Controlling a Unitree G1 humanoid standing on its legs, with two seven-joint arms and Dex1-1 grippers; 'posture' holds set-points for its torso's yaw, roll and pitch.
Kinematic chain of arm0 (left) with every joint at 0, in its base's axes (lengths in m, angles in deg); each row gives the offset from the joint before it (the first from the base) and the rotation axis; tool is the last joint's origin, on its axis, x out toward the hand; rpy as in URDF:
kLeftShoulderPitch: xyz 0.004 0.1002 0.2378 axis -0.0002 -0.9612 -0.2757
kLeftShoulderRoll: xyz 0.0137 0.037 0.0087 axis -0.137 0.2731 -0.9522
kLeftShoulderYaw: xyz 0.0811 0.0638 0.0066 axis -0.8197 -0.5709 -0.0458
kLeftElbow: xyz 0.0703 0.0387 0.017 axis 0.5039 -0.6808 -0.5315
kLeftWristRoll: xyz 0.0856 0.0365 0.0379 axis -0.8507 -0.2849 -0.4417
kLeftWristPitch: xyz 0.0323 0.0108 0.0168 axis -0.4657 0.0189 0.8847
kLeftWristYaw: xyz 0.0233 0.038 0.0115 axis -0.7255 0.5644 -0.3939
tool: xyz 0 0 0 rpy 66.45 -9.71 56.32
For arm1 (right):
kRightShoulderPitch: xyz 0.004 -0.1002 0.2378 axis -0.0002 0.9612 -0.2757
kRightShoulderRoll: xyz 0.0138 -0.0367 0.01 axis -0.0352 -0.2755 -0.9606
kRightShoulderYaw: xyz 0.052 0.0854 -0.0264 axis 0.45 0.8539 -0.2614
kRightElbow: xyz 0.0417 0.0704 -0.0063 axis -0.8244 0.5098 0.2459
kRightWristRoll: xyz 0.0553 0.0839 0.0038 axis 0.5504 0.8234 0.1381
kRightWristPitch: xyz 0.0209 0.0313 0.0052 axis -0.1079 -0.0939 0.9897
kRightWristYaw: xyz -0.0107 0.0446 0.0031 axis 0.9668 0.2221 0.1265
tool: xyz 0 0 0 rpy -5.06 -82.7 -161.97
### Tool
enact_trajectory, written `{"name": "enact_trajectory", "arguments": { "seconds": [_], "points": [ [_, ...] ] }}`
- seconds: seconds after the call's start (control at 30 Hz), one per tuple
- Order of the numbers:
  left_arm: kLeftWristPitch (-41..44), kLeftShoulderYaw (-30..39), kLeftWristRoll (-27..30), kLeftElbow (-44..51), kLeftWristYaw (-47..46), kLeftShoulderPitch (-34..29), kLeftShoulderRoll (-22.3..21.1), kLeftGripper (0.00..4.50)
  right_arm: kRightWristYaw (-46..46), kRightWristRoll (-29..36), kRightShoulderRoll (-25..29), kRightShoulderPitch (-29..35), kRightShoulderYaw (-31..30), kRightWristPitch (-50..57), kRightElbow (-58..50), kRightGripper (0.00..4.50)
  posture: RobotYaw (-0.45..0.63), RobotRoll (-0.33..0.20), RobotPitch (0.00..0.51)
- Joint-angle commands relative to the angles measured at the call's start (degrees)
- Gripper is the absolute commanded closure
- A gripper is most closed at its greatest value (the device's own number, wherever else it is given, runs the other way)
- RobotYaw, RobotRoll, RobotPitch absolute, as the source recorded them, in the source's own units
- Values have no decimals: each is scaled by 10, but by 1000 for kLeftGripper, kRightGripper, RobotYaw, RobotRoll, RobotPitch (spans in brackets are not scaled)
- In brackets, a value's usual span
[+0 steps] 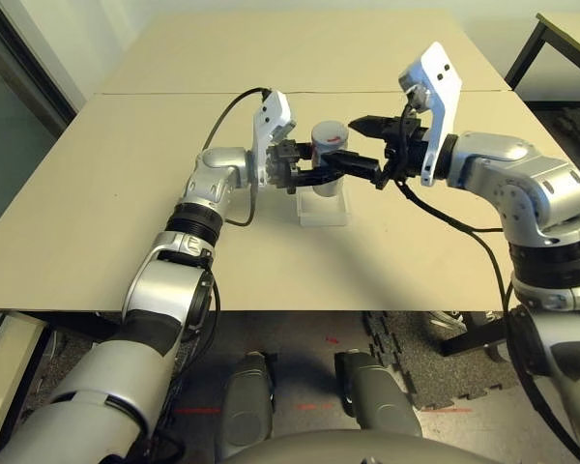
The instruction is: Pour the medicine from the bottle into the box.
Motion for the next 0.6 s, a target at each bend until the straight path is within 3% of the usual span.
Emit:
{"name": "enact_trajectory", "arguments": {
  "seconds": [0.03,0.3,0.4,0.53,0.6],
  "points": [
    [-3,-8,-8,5,7,6,1,2075,9,-13,-11,-15,-15,-20,24,0,-231,0,80],
    [-4,-10,-10,9,9,1,0,2075,16,-30,-28,-27,-18,-37,49,0,-225,0,77],
    [-4,-11,-10,10,9,-1,0,2075,17,-31,-32,-29,-17,-33,50,631,-223,0,77],
    [-3,-11,-10,10,9,-1,-1,2075,22,-33,-32,-26,-19,-28,47,1918,-223,0,78],
    [-4,-11,-10,9,9,0,-2,2075,24,-33,-31,-25,-20,-25,45,1921,-226,0,78]
  ]
}}
